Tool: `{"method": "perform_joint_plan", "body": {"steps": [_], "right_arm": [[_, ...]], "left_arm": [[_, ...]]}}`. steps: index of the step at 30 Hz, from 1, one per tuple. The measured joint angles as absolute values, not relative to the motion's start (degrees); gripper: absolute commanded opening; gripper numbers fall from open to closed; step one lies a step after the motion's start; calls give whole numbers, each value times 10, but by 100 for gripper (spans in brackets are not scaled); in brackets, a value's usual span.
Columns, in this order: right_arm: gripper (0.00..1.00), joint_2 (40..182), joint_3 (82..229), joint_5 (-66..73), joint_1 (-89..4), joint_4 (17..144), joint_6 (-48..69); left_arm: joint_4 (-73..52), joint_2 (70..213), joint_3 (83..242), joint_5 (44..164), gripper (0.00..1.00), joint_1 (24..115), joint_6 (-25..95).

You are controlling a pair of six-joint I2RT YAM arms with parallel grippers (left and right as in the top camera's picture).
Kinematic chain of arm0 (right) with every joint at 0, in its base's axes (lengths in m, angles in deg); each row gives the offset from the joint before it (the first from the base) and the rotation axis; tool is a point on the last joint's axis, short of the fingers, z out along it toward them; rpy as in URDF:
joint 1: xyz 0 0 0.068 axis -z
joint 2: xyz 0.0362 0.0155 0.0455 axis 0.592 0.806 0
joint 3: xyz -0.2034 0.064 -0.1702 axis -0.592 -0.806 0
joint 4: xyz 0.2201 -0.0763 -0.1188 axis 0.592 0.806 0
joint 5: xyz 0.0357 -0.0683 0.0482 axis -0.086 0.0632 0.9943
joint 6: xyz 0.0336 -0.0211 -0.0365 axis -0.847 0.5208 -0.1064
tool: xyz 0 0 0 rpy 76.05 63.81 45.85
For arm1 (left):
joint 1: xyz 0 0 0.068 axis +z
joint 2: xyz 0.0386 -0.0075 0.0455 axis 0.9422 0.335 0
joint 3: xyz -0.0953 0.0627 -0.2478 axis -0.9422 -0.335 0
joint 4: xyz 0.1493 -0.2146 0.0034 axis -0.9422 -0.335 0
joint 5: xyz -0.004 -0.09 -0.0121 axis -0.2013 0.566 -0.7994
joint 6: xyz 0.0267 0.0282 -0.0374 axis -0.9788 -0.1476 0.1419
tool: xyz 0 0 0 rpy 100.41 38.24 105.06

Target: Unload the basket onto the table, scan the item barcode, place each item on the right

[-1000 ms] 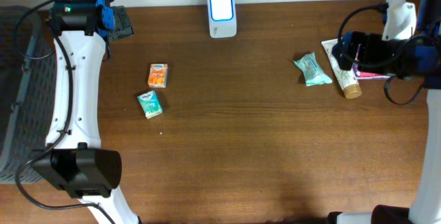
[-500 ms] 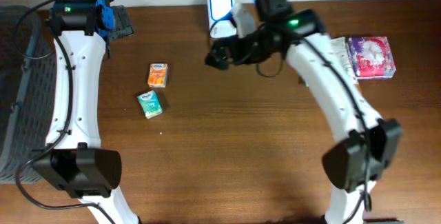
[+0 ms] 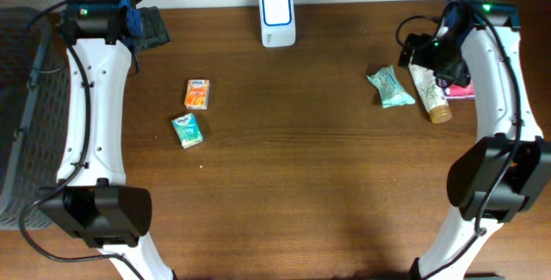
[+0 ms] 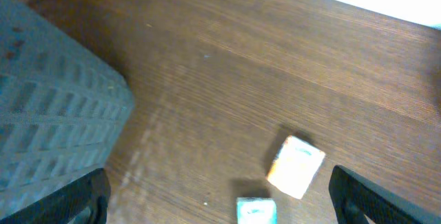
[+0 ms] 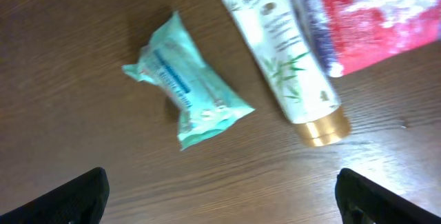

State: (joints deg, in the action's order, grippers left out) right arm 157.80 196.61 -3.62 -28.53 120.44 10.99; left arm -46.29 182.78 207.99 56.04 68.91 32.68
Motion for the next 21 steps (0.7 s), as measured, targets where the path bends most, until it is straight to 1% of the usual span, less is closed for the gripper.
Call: {"method": "perform_joint_plan", "body": {"steps": [1, 2, 3, 4, 5, 6, 8, 9, 11, 12, 13, 14, 15, 16, 19, 21], "right_arm": [[99, 1578, 1966, -38, -277, 1205, 110], [99, 1578, 1966, -38, -272, 1206, 110], [99, 1578, 1966, -38, -270, 1206, 110], [99, 1578, 1966, -38, -270, 1206, 109], [99, 1578, 1966, -38, -270, 1207, 110], [99, 1578, 1966, -38, -270, 1206, 110], [99, 1578, 1966, -38, -270, 1206, 110], [99, 1578, 1966, -38, -270, 1207, 110], [99, 1578, 1966, -38, -270, 1206, 110], [99, 1578, 1966, -38, -270, 1207, 110], [99, 1578, 1966, -38, -270, 1207, 110], [99, 1578, 1966, -38, -270, 1206, 110], [99, 1578, 1966, -38, -270, 1206, 110], [99, 1578, 1966, -38, -270, 1206, 110], [99, 1578, 1966, -38, -270, 1206, 110], [99, 1578, 1966, -38, -270, 1206, 110]], "left_arm": [[-489, 1828, 2080, 626, 99, 690, 327], [-524, 1828, 2080, 756, 99, 690, 325], [-549, 1829, 2082, 797, 99, 686, 324], [-628, 1830, 2082, 822, 99, 678, 324], [-679, 1832, 2080, 817, 99, 665, 324], [-684, 1832, 2078, 809, 99, 658, 324], [-691, 1837, 2008, 769, 99, 636, 326], [-652, 1838, 1959, 763, 96, 631, 329], [-507, 1840, 1836, 756, 75, 630, 333], [-464, 1846, 1798, 755, 70, 630, 336], [-397, 1848, 1751, 753, 70, 630, 337], [-371, 1849, 1732, 753, 69, 630, 340], [-344, 1849, 1720, 753, 63, 631, 342], [-328, 1849, 1715, 753, 60, 633, 345], [-323, 1849, 1715, 754, 64, 665, 349], [-344, 1849, 1714, 753, 64, 703, 349]]}}
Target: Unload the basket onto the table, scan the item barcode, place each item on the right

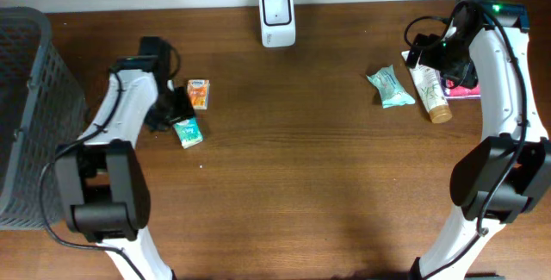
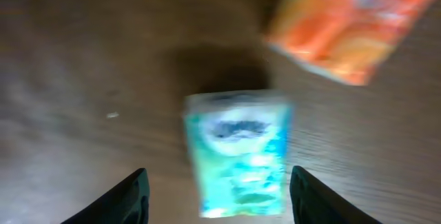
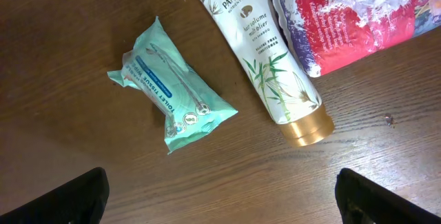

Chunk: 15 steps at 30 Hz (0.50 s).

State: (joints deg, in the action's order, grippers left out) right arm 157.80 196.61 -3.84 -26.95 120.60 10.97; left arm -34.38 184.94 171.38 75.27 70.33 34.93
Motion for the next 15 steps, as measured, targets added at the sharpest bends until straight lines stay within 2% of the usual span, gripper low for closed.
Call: {"method": "perform_joint_plan", "body": {"steps": [1, 2, 4, 6, 7, 8, 11, 13, 15], "right_arm": [[99, 1578, 1966, -38, -270, 1206, 110], [99, 1578, 1966, -38, -270, 1206, 110], [99, 1578, 1966, -38, -270, 1206, 110], [99, 1578, 1966, -38, -270, 1206, 110], [99, 1578, 1966, -38, -270, 1206, 110], [99, 1578, 1966, -38, -270, 1206, 110], [99, 1578, 1966, -38, -270, 1206, 109], [99, 1578, 1966, -38, -270, 1206, 110], [99, 1578, 1966, -38, -270, 1205, 110]], "left_arm": [[-352, 1856, 1714, 752, 63, 715, 349], [-347, 1870, 1711, 752, 56, 715, 349], [-342, 1893, 1705, 758, 50, 712, 348], [-336, 1904, 1706, 782, 31, 713, 352], [-335, 1905, 1706, 789, 12, 713, 351], [-332, 1907, 1708, 797, 0, 712, 354], [-352, 1913, 1721, 806, 0, 710, 351], [-426, 1927, 1758, 804, 0, 710, 348], [-507, 1936, 1879, 801, 0, 703, 333]]}}
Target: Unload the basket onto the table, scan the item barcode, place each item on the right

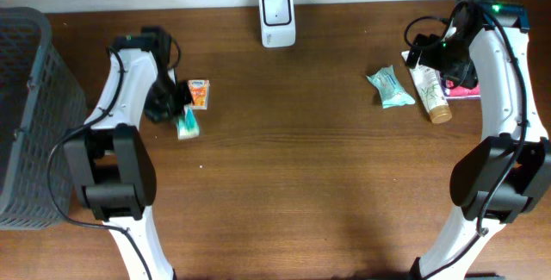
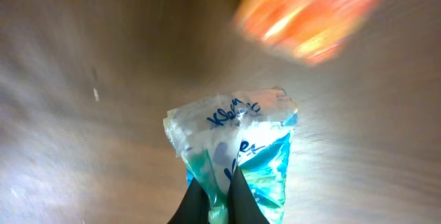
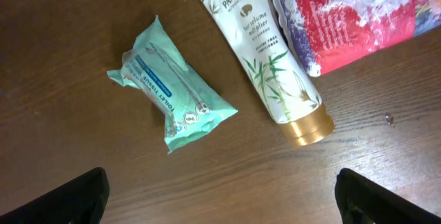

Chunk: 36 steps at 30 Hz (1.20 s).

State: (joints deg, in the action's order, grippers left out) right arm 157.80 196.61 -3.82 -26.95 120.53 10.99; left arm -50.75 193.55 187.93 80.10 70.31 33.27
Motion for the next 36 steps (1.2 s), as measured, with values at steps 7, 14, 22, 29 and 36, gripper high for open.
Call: {"method": "perform_joint_plan", "body": {"steps": [7, 14, 22, 29, 36], "right_arm": [[99, 1578, 1966, -38, -270, 1206, 110], [99, 1578, 1966, -38, -270, 1206, 110], [99, 1578, 1966, -38, -270, 1206, 110], [99, 1578, 1966, -38, -270, 1206, 110], [99, 1578, 1966, -25, -270, 1184, 102]], "left_arm": [[-543, 1931, 1913, 447, 1, 514, 314], [-499, 2047, 1881, 385, 15, 432, 380], [-552, 2066, 2003, 566, 73, 336, 384], [-671, 2071, 2290, 761, 95, 412, 324], [-714, 2081, 2301, 704, 99, 659, 320]]}}
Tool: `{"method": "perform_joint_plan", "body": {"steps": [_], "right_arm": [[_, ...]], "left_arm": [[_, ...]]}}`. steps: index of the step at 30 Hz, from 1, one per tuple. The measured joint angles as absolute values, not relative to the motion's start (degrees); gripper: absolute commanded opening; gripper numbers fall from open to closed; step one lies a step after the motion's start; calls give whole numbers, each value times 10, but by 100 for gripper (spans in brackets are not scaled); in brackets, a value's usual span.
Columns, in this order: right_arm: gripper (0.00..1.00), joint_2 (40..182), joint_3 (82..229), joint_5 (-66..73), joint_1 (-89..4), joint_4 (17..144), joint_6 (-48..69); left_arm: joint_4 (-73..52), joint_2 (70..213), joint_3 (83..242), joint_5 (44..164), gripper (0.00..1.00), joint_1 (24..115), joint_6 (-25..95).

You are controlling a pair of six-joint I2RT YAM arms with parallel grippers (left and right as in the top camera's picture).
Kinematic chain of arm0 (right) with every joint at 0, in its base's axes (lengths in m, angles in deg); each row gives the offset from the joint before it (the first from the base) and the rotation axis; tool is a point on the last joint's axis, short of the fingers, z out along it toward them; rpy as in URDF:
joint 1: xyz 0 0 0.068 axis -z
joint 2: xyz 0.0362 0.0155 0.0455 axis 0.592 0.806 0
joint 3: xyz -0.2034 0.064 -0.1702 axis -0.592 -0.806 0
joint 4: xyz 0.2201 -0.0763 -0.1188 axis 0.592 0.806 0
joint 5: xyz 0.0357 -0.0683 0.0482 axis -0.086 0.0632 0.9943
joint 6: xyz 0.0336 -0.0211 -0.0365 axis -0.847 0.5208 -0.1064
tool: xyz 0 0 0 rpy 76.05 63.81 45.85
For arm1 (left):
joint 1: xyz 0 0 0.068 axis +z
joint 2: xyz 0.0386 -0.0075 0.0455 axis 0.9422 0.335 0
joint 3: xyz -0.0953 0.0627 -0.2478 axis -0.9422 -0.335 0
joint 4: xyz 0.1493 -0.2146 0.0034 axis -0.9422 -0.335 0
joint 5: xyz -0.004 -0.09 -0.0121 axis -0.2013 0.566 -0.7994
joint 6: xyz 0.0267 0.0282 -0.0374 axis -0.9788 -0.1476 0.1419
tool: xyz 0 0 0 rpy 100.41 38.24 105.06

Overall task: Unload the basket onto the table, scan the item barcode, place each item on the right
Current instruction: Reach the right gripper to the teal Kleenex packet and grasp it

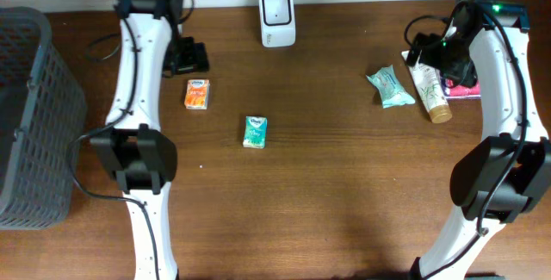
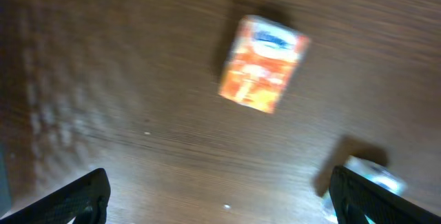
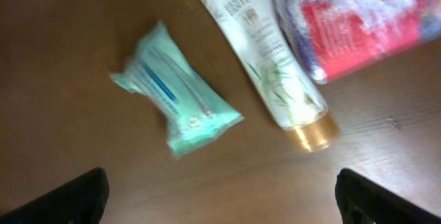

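A small teal tissue pack (image 1: 256, 131) lies flat on the brown table, in front of the white barcode scanner (image 1: 277, 7) at the back edge. The pack's corner (image 2: 366, 176) shows at the lower right of the left wrist view. My left gripper (image 1: 188, 59) hangs open and holds nothing, behind the orange tissue pack (image 1: 197, 95), which the left wrist view shows ahead of the open gripper (image 2: 220, 207) as an orange pack (image 2: 262, 64). My right gripper (image 3: 227, 203) is open above the right-hand items.
A dark mesh basket (image 1: 34, 116) stands at the left edge. At the right lie a mint wipes pack (image 3: 176, 96), a white Pantene tube (image 3: 275, 58) with a gold cap and a pink-purple packet (image 3: 358, 24).
My left gripper was shut on the teal pack beside the orange one. Now it is open farther back, and the teal pack lies farther right, near the table's middle. The right arm has hardly moved.
My left gripper was open at the back left by the basket, the teal pack lying in front of the orange one. Then it stood open over the teal pack, then shut on it. Now the pack rests in front of the scanner and the gripper is open.
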State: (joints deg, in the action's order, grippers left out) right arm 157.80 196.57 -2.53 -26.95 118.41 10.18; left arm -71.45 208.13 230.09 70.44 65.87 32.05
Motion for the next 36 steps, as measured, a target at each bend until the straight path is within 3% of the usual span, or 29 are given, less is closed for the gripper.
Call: {"method": "perform_joint_plan", "body": {"steps": [4, 6, 8, 9, 13, 22, 25, 26, 28, 29, 32, 34, 36], "right_arm": [[100, 1578, 1967, 165, -272, 1212, 80], [84, 1579, 1967, 218, -318, 1212, 83], [60, 1590, 1967, 197, -425, 1184, 85], [53, 1599, 1967, 171, -474, 1164, 85], [49, 1657, 1967, 44, -666, 1098, 24], [42, 1741, 1966, -124, -825, 1046, -53], [42, 1769, 1966, -184, -836, 1050, -79], [36, 1776, 1966, -195, -836, 1052, -82], [7, 1780, 1967, -210, -836, 1057, -83], [4, 1781, 1968, -221, -836, 1066, -84], [4, 1784, 1990, -221, -830, 1123, -84], [4, 1793, 2059, -156, -795, 1169, -54], [4, 1794, 2117, 1, -733, 1183, 10]], "left_arm": [[-725, 2107, 2301, 699, 99, 707, 320], [-725, 2111, 2301, 699, 99, 716, 320], [-725, 2111, 2301, 699, 99, 717, 320], [-725, 2111, 2301, 699, 99, 717, 320], [-725, 2111, 2301, 699, 99, 716, 320], [-725, 2111, 2301, 699, 99, 716, 320], [-725, 2111, 2301, 699, 99, 716, 320], [-725, 2111, 2301, 699, 99, 716, 320], [-725, 2111, 2301, 699, 99, 716, 320], [-725, 2111, 2301, 699, 99, 716, 320], [-725, 2111, 2301, 699, 99, 716, 320], [-725, 2111, 2301, 699, 99, 716, 320], [-726, 2111, 2301, 699, 99, 716, 320]]}}
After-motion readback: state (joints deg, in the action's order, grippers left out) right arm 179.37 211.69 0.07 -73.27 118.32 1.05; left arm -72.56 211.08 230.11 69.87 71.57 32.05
